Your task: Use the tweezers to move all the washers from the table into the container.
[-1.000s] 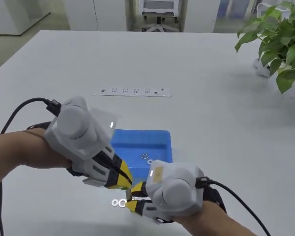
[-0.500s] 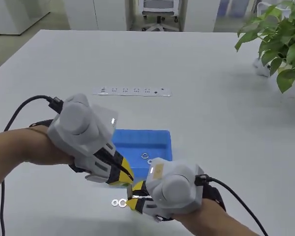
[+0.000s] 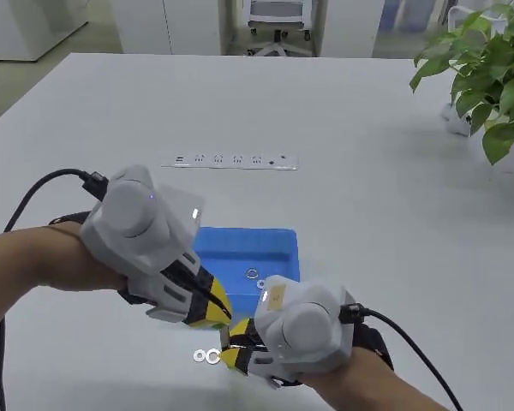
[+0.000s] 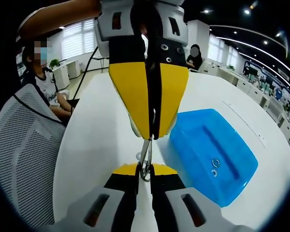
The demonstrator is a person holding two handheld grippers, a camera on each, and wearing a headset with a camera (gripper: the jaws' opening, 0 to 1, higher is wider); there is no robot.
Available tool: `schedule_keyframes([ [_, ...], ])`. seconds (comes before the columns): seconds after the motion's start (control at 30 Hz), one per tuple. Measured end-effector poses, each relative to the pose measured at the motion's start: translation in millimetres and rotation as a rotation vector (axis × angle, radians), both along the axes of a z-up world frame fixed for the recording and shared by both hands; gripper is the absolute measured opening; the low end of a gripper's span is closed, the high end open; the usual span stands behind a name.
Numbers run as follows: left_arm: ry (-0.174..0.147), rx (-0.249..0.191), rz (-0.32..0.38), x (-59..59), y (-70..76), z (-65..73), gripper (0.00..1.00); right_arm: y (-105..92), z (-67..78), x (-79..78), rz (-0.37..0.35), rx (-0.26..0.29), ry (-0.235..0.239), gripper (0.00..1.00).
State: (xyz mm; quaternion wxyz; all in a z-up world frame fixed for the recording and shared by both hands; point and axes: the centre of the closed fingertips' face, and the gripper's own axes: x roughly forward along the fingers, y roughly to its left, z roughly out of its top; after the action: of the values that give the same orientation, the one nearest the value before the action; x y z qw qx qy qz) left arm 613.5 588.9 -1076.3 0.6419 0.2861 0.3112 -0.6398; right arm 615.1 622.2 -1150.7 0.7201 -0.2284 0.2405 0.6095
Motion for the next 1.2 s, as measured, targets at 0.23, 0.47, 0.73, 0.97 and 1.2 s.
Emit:
schedule_keyframes([
  [0.23, 0.003, 0.002, -0.008, -1.3, -1.2, -0.2, 0.05, -1.2, 0.7, -1.2, -0.004, -0.001, 0.007, 0.1],
  [0.47, 0.003, 0.001, -0.011, -2.6, -1.3, 2.1, 0.05, -3.6, 3.4, -2.9, 0.001, -0.005, 0.002, 0.1],
  [0.73, -0.001, -0.004, -0.015, -2.2, -1.9, 10.8, 0.05, -4.3, 12.4, -3.6, 0.002, 0.001, 0.0, 0.1],
  [0.97, -0.003, -0.01, -0.024, -1.6, -4.2, 21.1, 0.05, -6.3, 22.4, -2.7, -0.005, 0.007, -0.004, 0.1],
  [1.2, -0.006, -0.012, -0.032, 0.7, -6.7, 30.9, 0.05, -8.5, 32.6, 0.7, -0.01, 0.008, -0.01, 0.1],
])
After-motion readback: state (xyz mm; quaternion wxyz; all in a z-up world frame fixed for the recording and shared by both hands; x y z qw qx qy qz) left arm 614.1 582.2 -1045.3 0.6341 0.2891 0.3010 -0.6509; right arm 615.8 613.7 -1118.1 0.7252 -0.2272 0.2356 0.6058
